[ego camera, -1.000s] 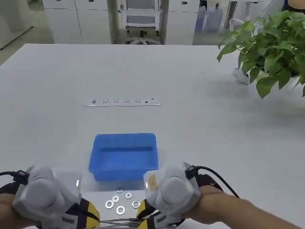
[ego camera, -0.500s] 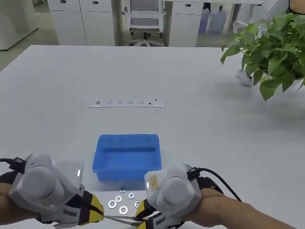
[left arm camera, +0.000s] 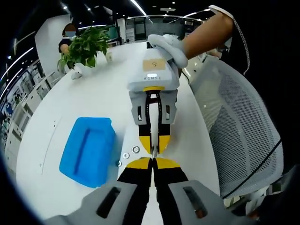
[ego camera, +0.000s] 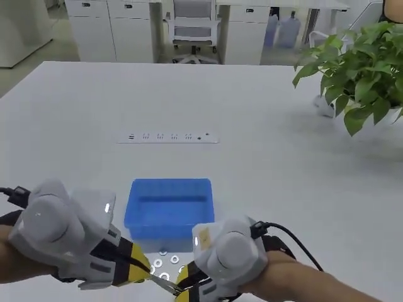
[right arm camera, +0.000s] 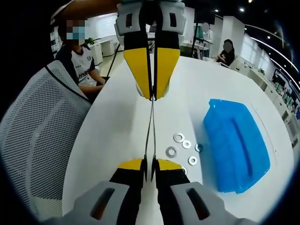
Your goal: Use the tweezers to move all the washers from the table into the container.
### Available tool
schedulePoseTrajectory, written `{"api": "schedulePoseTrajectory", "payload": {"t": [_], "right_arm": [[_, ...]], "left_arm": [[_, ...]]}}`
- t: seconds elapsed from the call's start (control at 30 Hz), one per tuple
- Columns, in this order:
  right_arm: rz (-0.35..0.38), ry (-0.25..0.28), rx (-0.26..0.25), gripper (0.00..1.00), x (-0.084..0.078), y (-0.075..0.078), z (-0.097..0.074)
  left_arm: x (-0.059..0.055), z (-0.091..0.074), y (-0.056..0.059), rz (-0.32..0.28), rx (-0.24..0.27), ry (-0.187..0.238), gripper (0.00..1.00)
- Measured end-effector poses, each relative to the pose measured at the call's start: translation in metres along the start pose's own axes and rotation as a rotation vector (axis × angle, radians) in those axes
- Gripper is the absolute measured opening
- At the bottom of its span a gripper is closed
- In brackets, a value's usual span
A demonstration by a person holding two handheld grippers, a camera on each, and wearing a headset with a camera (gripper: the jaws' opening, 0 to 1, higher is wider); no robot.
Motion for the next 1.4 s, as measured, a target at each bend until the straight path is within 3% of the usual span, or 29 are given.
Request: {"api": "schedulePoseTrajectory", "payload": {"t": [0.23, 0.4, 0.7, 1.1, 1.4], "right_arm": [[0.022, 0.039, -0.018, 0.11, 0.006, 0.000, 0.001], [0.019, 0.046, -0.020, 0.11, 0.007, -0.001, 0.004], [-0.001, 0.043, -0.011, 0.11, 0.005, -0.004, 0.004], [-0.005, 0.052, -0.027, 0.11, 0.005, -0.002, 0.002], [-0.001, 0.066, -0.062, 0.12, 0.007, 0.009, -0.004]], "left_arm": [[0.016, 0.002, 0.001, 0.028, 0.000, 0.043, 0.05], [0.021, 0.008, 0.002, 0.039, -0.009, 0.055, 0.05], [0.020, 0.017, 0.003, 0.048, -0.036, 0.099, 0.06], [0.019, 0.020, 0.001, 0.071, -0.061, 0.095, 0.05], [0.025, 0.020, -0.011, 0.084, -0.071, 0.093, 0.05]]}}
Point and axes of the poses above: the centre of the closed fingertips' face, and the gripper's own axes: z roughly forward along the fingers, y roughly to its right, x roughly out of its top, the point moved 9 cm from there along -z, roughly backward along the fingers, and after that the axes turned 12 degrees about y, right-handed, at the moved point
